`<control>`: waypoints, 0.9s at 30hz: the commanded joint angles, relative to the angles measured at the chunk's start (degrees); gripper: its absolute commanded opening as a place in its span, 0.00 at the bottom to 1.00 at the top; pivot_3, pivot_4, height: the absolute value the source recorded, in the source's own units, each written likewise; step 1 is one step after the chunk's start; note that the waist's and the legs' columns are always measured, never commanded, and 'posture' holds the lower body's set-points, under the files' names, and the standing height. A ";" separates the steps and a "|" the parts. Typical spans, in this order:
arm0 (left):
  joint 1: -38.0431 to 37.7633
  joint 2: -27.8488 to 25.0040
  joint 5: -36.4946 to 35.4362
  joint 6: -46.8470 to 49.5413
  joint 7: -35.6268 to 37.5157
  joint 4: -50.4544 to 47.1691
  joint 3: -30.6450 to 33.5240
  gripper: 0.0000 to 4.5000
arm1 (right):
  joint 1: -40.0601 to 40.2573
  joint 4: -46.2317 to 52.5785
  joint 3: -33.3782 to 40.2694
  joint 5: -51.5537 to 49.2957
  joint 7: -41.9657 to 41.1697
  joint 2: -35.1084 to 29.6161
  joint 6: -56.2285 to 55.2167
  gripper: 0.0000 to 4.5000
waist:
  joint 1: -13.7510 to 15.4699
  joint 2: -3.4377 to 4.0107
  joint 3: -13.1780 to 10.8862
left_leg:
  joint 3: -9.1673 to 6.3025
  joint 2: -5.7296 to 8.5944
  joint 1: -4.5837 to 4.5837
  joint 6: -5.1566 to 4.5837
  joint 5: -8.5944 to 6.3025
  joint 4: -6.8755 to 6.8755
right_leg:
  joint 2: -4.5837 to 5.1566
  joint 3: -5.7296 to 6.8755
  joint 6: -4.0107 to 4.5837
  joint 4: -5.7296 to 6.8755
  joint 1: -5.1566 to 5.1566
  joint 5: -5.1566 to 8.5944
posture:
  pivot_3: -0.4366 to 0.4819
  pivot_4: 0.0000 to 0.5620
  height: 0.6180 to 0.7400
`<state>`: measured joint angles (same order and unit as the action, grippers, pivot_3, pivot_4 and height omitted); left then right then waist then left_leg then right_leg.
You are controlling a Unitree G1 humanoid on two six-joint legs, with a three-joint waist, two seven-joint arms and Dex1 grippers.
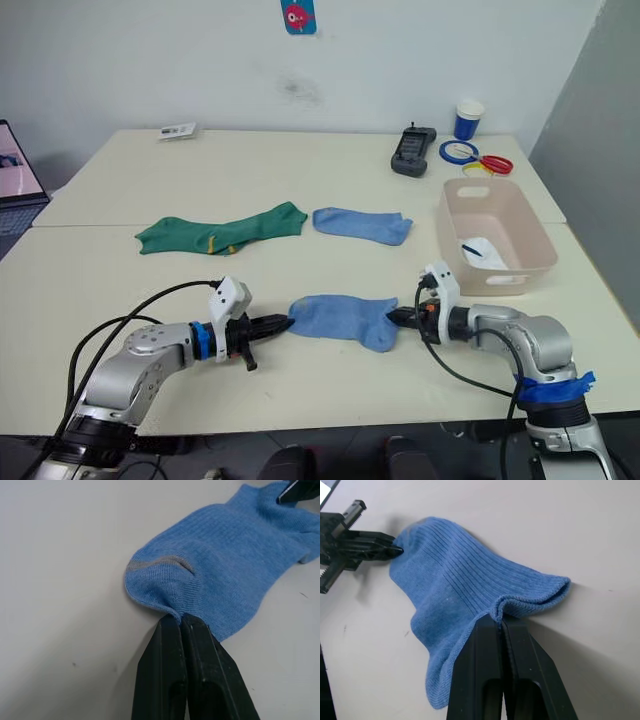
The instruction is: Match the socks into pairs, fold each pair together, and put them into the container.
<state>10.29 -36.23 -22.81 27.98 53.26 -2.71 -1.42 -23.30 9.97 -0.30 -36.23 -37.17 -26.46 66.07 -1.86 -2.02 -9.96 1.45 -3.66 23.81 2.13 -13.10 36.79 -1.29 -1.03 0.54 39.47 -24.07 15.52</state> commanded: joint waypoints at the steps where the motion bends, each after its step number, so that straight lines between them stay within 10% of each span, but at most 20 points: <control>1: -4.31 -2.35 -3.34 4.53 -0.61 -6.98 4.10 0.01 | -0.45 5.64 0.75 -3.47 -0.28 0.12 2.03 0.00 | -0.09 0.00 0.00 | 0.00 -0.02 -0.01 0.00 0.00 -0.01 | 0.00 -0.01 0.00 0.02 0.00 0.00 | 0.48 0.27 1.00; 11: -18.25 -4.75 -8.88 11.29 -5.37 -20.69 14.72 0.01 | 2.08 11.03 4.01 -8.47 1.31 -2.05 8.43 0.00 | 0.22 0.00 0.00 | -0.04 -0.01 -0.01 0.00 0.00 -0.03 | 0.10 0.05 0.02 -0.01 0.00 0.01 | 0.48 0.27 1.00; 27: -16.26 -4.28 -6.01 9.56 -5.80 -18.55 8.35 0.01 | 4.14 7.41 2.17 -7.40 0.51 -5.89 5.10 0.00 | 0.06 -0.01 0.00 | -0.02 0.03 -0.01 -0.01 -0.01 -0.04 | 0.03 0.02 0.02 -0.04 0.00 0.01 | 0.48 0.27 1.00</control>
<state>-6.36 -39.99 -28.88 38.37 46.95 -21.22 6.88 -18.77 16.25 1.38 -43.70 -36.13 -31.99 72.63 -1.80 -2.03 -9.96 1.43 -3.63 23.80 2.11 -13.11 36.76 -1.26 -1.01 0.56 39.43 -24.07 15.53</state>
